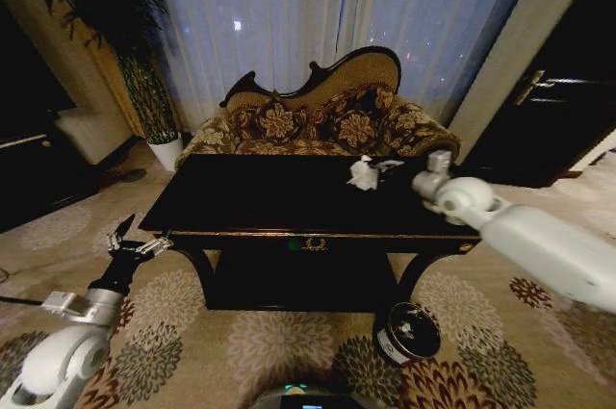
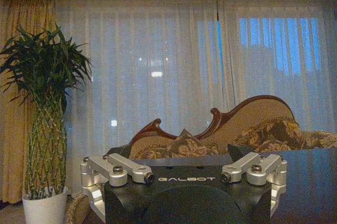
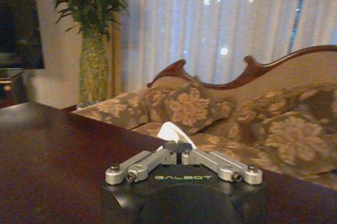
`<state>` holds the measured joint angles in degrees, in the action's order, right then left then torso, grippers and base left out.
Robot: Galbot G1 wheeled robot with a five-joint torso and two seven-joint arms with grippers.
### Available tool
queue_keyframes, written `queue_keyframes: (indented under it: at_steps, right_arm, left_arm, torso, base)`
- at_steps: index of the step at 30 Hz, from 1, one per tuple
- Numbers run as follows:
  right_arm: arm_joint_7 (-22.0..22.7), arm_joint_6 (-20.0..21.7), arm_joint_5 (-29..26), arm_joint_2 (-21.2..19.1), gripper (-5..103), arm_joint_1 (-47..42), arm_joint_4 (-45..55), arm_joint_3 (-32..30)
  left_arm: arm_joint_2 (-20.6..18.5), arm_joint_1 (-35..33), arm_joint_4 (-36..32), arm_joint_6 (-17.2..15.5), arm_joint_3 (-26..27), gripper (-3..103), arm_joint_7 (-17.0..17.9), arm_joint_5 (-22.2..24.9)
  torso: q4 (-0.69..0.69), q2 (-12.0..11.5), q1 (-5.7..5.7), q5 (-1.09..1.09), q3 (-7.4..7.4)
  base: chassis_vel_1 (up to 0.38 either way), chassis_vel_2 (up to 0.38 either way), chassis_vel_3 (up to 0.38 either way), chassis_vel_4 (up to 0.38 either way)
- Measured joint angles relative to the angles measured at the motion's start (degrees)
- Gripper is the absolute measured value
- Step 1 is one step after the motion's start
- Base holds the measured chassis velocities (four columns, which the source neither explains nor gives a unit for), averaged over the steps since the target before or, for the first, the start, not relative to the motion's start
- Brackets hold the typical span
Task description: Move to the front of the table and place the trash on the table into the trash bin.
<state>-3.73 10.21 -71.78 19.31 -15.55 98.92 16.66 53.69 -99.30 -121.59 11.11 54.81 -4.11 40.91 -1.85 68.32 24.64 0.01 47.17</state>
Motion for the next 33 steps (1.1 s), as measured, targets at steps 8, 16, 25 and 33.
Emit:
queue_keyframes:
  at_steps: [8, 16, 25, 33]
  right_arm:
    - [-2.05, -3.48, -0.80, -7.58, 0, -8.52, -0.07, -5.86]
    - [-2.95, -9.19, 0.04, -9.37, 0, -11.98, -1.52, -6.23]
    - [-0.17, -17.16, 4.22, -9.08, 0, -16.35, -3.71, -7.25]
    - [2.60, -23.08, 5.60, -10.58, 0, -19.17, -4.44, -8.10]
  left_arm:
    - [0.00, 0.00, 0.00, 0.00, 0.00, 100, -0.01, 0.00]
    - [0.00, 0.00, -0.01, 0.00, 0.00, 100, -0.01, 0.00]
    - [0.00, 0.00, 0.00, 0.00, 0.00, 100, -0.01, 0.00]
    - [0.00, 0.00, 0.00, 0.00, 0.00, 100, -0.01, 0.00]
  torso:
    - [-0.02, 0.00, 0.00, 0.00, 0.00]
    - [0.00, 0.00, 0.00, -0.01, 0.01]
    - [0.00, 0.00, 0.01, 0.00, 0.01]
    - [-0.01, 0.00, 0.01, -0.02, 0.01]
  base:
    - [0.000, 0.000, 0.000, 0.000]
    - [0.000, 0.000, 0.000, 0.000]
    - [0.000, 0.000, 0.000, 0.000]
    - [0.000, 0.000, 0.000, 0.000]
